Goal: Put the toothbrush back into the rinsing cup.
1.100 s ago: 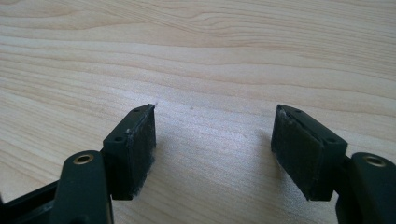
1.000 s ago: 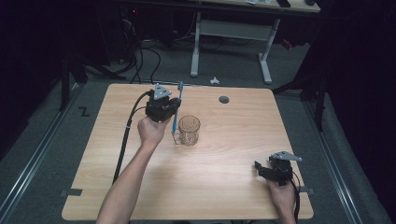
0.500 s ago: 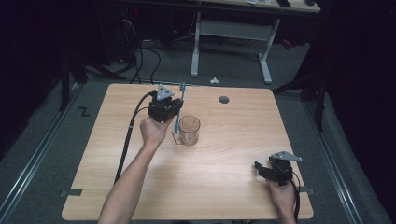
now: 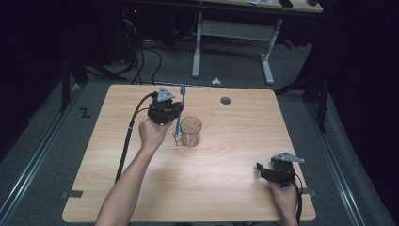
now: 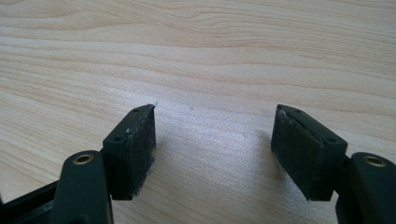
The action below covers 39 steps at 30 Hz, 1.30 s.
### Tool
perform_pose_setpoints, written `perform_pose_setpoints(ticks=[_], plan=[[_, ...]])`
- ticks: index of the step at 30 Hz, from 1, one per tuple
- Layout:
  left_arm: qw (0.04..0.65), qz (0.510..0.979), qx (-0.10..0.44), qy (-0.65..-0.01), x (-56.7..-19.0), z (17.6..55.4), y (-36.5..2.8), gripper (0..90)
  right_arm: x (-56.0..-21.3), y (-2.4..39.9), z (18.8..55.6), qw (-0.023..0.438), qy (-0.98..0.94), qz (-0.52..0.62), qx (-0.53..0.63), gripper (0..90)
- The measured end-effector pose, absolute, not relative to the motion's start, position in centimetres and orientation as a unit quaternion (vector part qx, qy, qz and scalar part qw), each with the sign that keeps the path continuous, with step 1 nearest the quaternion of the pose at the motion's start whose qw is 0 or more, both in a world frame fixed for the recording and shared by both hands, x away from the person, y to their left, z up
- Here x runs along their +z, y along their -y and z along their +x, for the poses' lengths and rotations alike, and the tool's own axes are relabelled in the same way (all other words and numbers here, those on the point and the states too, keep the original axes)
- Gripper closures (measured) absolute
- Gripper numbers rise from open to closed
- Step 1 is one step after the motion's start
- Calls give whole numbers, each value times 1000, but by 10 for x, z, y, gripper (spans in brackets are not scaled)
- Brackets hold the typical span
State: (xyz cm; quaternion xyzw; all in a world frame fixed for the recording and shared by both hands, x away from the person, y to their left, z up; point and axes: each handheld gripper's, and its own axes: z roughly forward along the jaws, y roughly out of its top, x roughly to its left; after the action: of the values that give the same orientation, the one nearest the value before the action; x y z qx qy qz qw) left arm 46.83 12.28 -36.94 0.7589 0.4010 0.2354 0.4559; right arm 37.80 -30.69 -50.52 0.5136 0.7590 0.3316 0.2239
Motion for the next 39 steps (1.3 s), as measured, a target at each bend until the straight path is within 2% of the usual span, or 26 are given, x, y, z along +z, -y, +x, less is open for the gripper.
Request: perform_pose_setpoints(ticks=[21,39], plan=[[438,779,214,-394,-368,463,-125,799,-505,307,378,224,-759,513,331,310],[438,779,210,-395,-371,457,-130,798,-505,307,378,225,-760,513,331,311]])
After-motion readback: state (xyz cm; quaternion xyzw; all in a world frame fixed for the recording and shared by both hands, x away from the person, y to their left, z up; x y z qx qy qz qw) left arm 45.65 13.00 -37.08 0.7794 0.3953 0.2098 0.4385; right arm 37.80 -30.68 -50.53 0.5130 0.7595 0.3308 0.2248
